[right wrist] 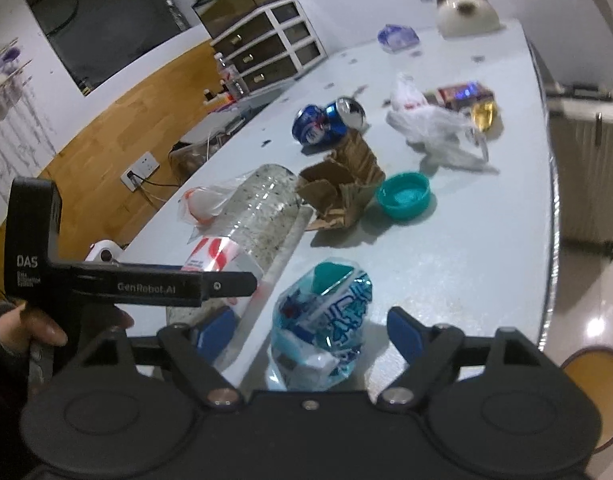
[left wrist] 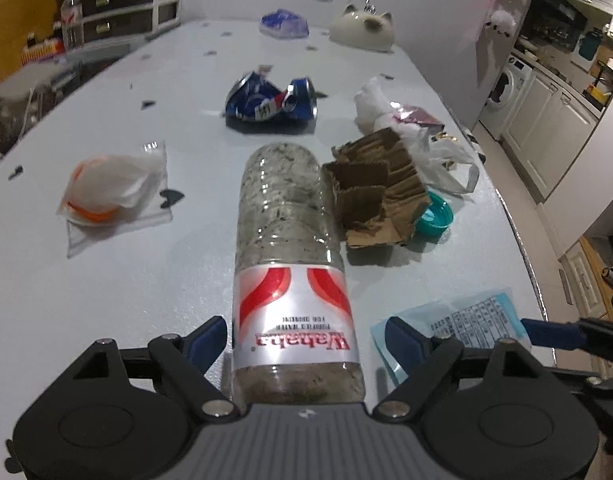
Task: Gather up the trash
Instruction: 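Grasp the clear water bottle with the left gripper while the right grips the blue snack bag, then carry the bottle and snack bag with both grippers over the yellow wastebasket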
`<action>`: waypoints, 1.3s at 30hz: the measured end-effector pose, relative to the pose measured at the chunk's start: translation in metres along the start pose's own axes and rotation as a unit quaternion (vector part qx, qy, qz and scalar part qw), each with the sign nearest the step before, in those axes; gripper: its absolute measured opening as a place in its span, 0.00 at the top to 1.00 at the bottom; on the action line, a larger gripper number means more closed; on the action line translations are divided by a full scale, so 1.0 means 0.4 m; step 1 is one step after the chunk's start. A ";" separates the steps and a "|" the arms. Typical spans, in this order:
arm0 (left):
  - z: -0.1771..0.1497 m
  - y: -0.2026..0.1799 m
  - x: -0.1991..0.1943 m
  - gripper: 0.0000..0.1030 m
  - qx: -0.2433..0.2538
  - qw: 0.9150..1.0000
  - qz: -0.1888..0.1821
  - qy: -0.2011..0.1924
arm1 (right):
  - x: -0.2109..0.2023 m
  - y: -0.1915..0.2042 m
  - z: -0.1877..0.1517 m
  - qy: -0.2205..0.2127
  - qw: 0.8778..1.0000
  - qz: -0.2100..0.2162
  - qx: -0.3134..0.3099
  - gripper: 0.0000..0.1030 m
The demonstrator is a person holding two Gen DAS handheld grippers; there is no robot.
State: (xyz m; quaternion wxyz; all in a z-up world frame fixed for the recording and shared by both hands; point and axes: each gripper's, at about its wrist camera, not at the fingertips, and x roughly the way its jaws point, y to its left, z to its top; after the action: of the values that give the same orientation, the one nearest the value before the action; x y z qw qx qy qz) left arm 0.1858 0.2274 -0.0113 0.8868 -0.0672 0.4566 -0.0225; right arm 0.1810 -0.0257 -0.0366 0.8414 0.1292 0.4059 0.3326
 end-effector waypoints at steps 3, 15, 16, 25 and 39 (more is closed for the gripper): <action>0.007 0.001 0.017 0.17 -0.007 1.000 -0.001 0.005 | 0.044 -0.005 -0.001 0.022 1.000 0.002 0.007 0.24; -0.034 -0.003 -0.003 0.42 -0.018 1.000 0.006 -0.012 | 0.034 0.028 -0.038 0.015 0.999 -0.002 -0.039 0.59; -0.044 -0.002 -0.015 0.42 -0.024 1.000 0.005 -0.018 | 0.026 0.030 -0.040 0.011 0.999 -0.005 -0.044 0.59; -0.119 -0.024 -0.138 0.42 -0.042 0.997 0.007 -0.066 | -0.086 0.045 -0.061 -0.039 0.996 -0.042 -0.073 0.60; -0.205 -0.289 -0.218 0.42 0.003 0.992 -0.033 -0.120 | -0.378 -0.095 -0.166 -0.113 0.982 -0.136 -0.058 0.60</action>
State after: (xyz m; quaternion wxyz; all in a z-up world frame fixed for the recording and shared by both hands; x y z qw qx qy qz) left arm 0.0710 0.1135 0.0281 0.9343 -0.0821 0.3439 -0.0452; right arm 0.0793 -0.1581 -0.0072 0.9255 0.0601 0.3017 0.2211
